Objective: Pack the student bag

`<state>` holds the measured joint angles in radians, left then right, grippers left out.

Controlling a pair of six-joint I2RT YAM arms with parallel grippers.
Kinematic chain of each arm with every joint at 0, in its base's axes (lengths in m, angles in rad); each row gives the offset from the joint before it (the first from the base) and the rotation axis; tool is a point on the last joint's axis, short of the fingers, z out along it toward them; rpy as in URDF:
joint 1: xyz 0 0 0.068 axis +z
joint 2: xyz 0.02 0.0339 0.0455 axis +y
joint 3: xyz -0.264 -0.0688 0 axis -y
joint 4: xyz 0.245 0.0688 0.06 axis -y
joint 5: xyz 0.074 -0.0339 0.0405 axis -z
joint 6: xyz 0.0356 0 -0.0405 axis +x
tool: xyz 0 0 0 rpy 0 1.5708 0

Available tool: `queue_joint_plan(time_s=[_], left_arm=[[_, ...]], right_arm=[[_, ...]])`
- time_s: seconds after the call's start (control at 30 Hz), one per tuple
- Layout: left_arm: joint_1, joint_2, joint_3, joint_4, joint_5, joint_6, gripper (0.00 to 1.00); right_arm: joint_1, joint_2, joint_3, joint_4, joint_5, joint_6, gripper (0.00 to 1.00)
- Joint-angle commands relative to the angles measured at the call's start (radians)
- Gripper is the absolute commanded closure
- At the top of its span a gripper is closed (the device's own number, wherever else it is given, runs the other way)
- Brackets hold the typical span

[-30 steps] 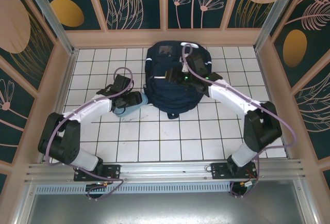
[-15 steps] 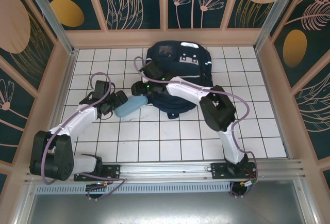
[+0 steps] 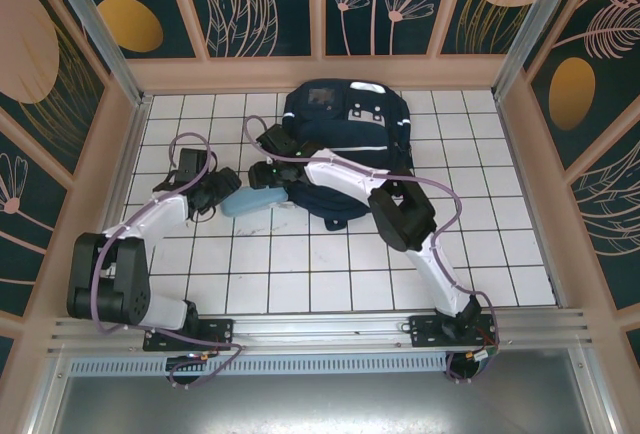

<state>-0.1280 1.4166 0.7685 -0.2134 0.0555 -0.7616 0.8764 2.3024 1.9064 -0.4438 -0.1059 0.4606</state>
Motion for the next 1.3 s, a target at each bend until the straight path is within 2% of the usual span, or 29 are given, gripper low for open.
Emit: queue_joint_plan(time_s=[0.0,0.17,0.3,0.43,0.5,0.57,0.7,0.97,1.13,1.27], left_arm=[[0.002,-0.075,-0.061,-0.026,0.021,-0.047,0.23],[0.001,-0.172,-0.162,0.001,0.117,-0.122,0.24],[-0.001,-0.205,-0.217,0.052,0.195,-0.172,0.25],[-0.002,-0.218,-0.237,0.095,0.239,-0.207,0.25],[-0.004,-0.235,-0.244,0.090,0.221,-0.218,0.25],[-0.004,-0.254,-0.246,0.066,0.193,-0.222,0.24],[-0.008,-0.285,-0.248,0.007,0.155,-0.222,0.26],[-0.018,-0.312,-0.285,0.013,0.154,-0.237,0.26],[-0.018,-0.305,-0.266,0.012,0.120,-0.226,0.24],[-0.017,-0.284,-0.267,0.024,0.124,-0.222,0.24]], right_arm=[[0.020,-0.065,-0.096,-0.120,0.006,-0.014,0.41],[0.030,-0.194,-0.250,-0.051,-0.143,0.008,0.40],[0.030,-0.240,-0.264,-0.044,-0.230,-0.012,0.40],[0.026,-0.248,-0.252,-0.043,-0.106,-0.057,0.39],[0.026,-0.217,-0.237,-0.051,-0.056,-0.083,0.38],[0.027,-0.188,-0.226,-0.051,-0.062,-0.106,0.35],[0.032,-0.168,-0.257,-0.014,-0.116,-0.116,0.26],[0.056,-0.200,-0.327,0.011,-0.300,-0.154,0.25],[0.087,-0.201,-0.337,-0.005,-0.221,-0.248,0.24],[0.091,-0.170,-0.304,-0.003,-0.229,-0.276,0.23]])
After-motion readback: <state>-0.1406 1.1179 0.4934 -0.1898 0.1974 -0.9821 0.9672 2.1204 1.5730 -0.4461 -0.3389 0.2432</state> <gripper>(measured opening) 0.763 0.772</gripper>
